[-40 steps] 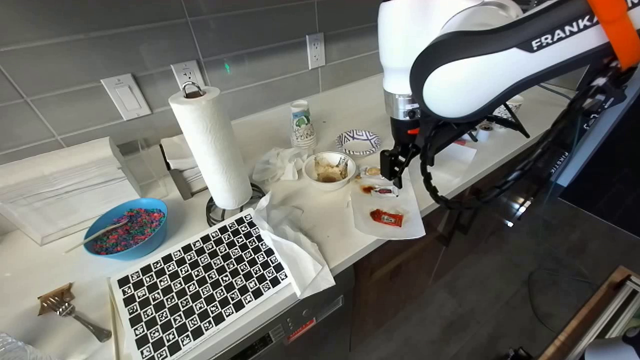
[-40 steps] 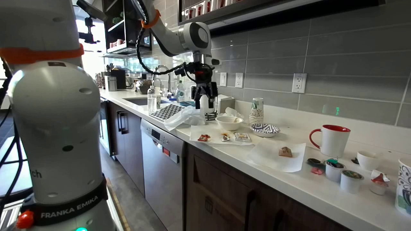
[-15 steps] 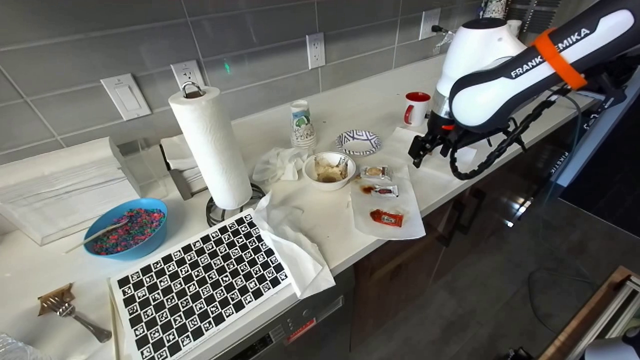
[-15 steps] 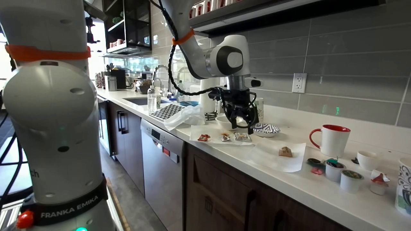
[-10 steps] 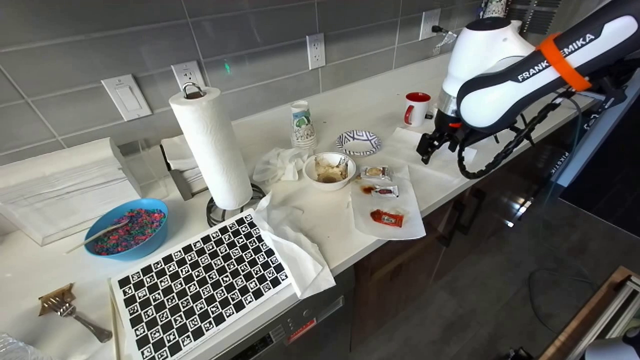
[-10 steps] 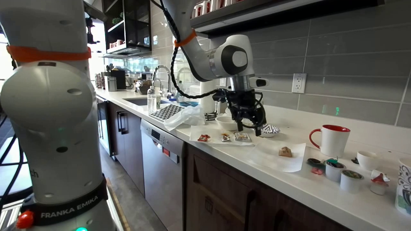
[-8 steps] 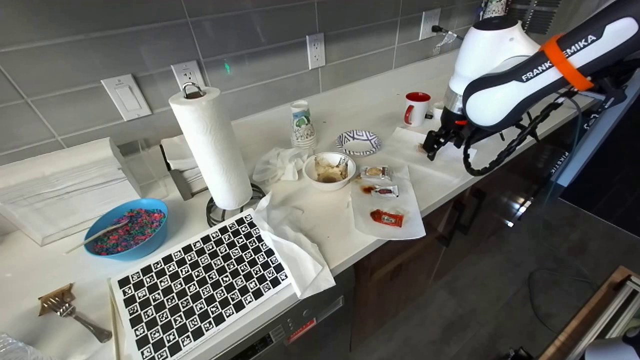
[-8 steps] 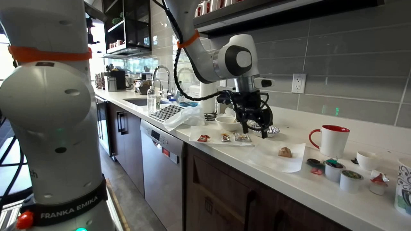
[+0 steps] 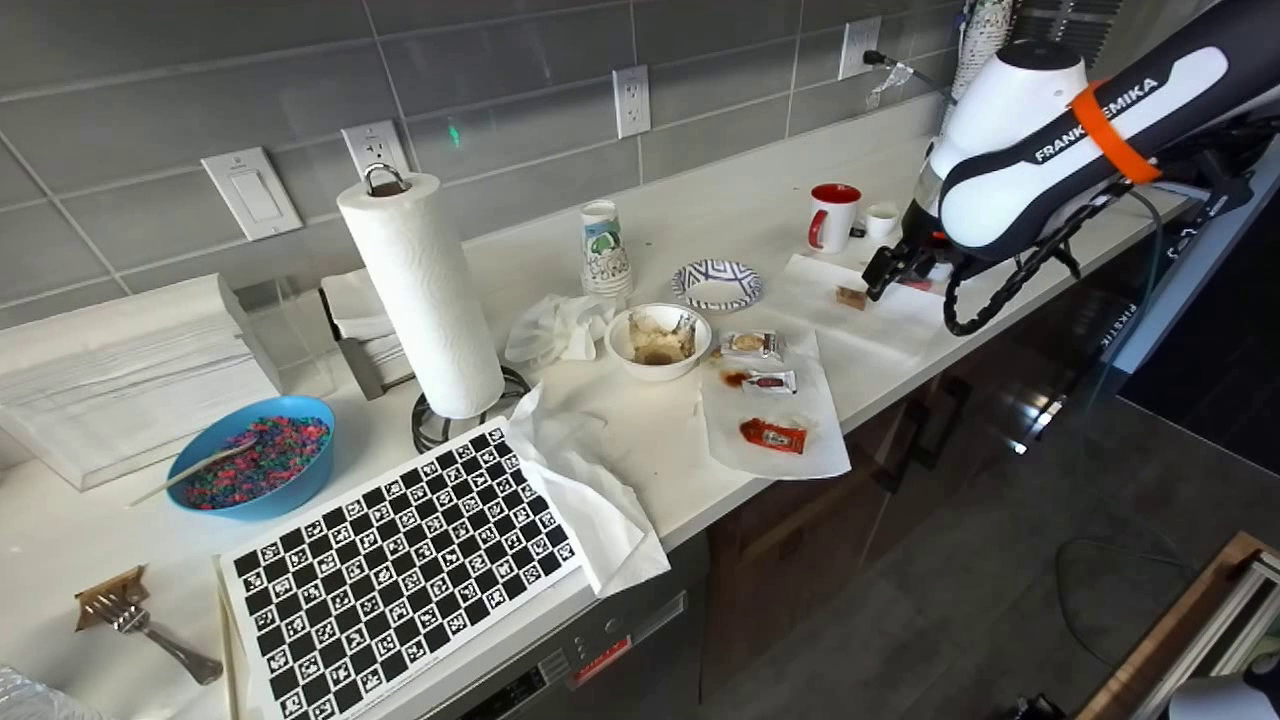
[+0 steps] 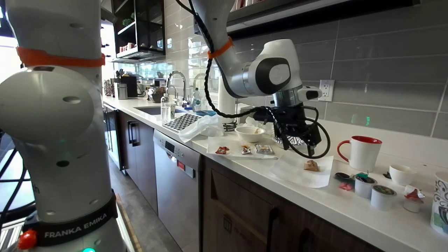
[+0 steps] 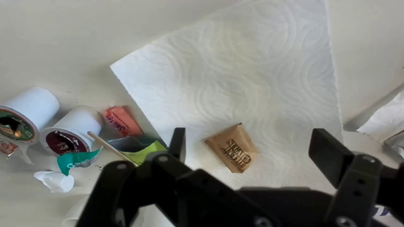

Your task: Put the small tissue in the rubbish can

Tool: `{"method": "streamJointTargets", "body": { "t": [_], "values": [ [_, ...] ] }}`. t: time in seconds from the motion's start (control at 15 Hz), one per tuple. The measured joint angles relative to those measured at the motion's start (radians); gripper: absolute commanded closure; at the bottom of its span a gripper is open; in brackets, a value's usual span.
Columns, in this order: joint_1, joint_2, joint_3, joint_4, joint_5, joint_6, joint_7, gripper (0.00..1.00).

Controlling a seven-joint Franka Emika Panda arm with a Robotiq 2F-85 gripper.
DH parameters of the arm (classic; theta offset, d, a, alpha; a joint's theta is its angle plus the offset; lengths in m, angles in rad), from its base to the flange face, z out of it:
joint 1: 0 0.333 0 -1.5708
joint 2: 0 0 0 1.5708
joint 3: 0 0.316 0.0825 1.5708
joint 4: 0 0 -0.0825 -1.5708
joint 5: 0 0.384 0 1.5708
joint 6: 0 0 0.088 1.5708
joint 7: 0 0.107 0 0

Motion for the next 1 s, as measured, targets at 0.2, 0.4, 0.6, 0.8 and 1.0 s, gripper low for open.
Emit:
{"method": "streamJointTargets", "body": {
  "t": [0.2, 0.4, 0.6, 0.8, 1.0],
  "values": [
    [-0.007, 0.044, 0.011, 0.02, 0.151, 0.024, -0.165, 0.0],
    [-0.03, 0.082, 0.035, 0.056, 0.269, 0.024, -0.306, 0.0],
    [-0.059, 0.113, 0.048, 0.093, 0.311, 0.024, -0.378, 0.0],
    [-0.091, 0.146, 0.064, 0.125, 0.333, 0.024, -0.423, 0.0],
    [-0.121, 0.183, 0.093, 0.158, 0.359, 0.024, -0.46, 0.03]
  ]
}}
